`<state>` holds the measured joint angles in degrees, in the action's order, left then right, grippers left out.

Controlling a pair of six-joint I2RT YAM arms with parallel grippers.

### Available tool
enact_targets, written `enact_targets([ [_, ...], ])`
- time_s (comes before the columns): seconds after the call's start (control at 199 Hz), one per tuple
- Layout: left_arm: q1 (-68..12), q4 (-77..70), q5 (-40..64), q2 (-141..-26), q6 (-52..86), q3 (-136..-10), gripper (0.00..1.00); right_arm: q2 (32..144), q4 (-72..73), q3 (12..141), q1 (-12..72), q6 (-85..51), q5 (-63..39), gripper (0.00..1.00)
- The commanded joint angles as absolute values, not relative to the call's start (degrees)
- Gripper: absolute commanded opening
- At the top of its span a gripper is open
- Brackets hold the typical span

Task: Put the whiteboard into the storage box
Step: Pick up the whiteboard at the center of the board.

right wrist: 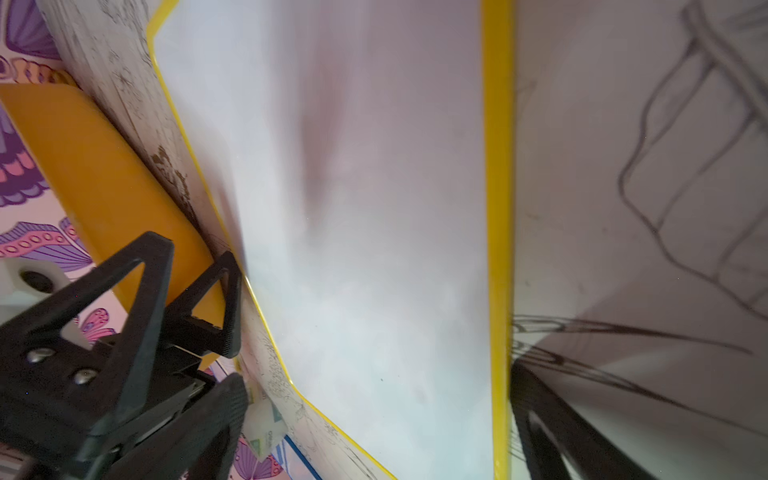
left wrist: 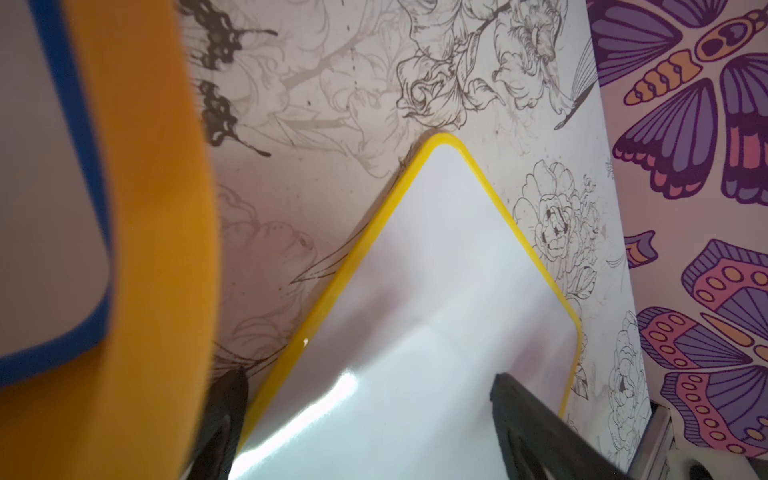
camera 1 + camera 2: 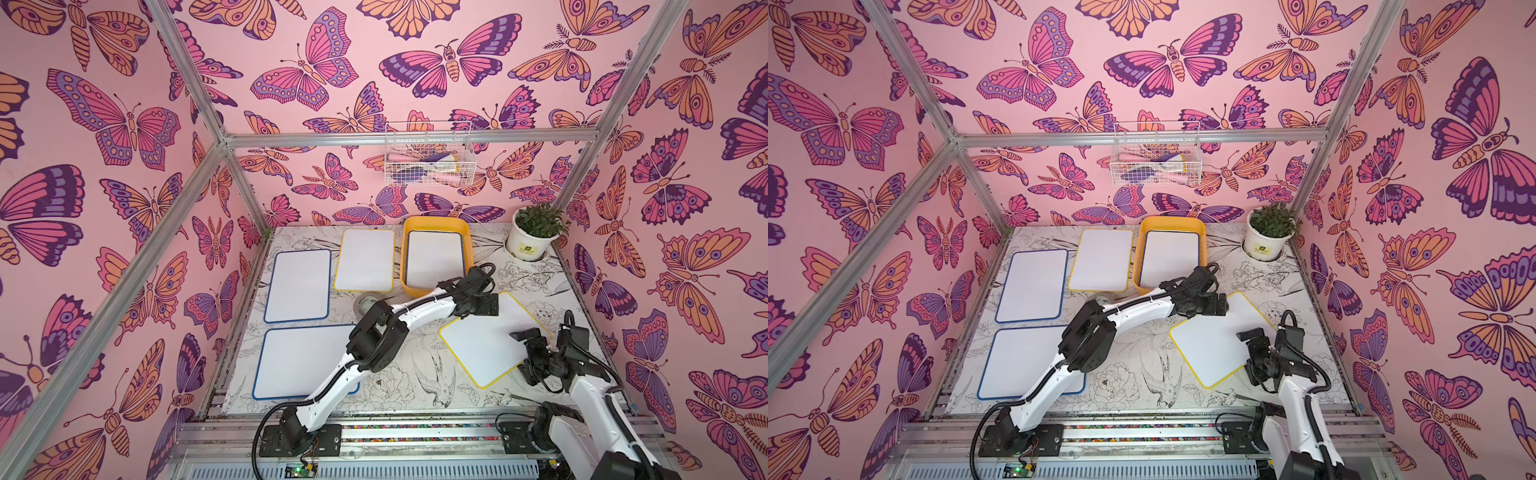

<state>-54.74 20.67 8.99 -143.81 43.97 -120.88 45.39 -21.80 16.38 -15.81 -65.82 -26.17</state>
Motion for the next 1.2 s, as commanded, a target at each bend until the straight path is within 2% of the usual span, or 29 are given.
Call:
enact_targets([
  [0.0,-57.74,26.63,17.39,-147.75,45.71,-117.92,0.93,40.74,-11.8,14.89,-15.38,-75.28,-32.29,1.0],
  [0.301,-57.74,26.61,17.49,-147.57,45.88,-117.69,0.93,27.45,-9.57,10.89,-15.44,-81.89,-26.57,1.0],
  [0.812,-57.92,26.62,17.39,-147.33,46.15,-117.42,0.93,19.16,-2.84,8.29,-15.39,-88.12,-23.84,1.0],
  [1.198,-57.83,26.63,17.23,-147.15,46.08,-117.35,0.93,16.61,-5.63,7.91,-15.38,-90.48,-21.99,0.99],
])
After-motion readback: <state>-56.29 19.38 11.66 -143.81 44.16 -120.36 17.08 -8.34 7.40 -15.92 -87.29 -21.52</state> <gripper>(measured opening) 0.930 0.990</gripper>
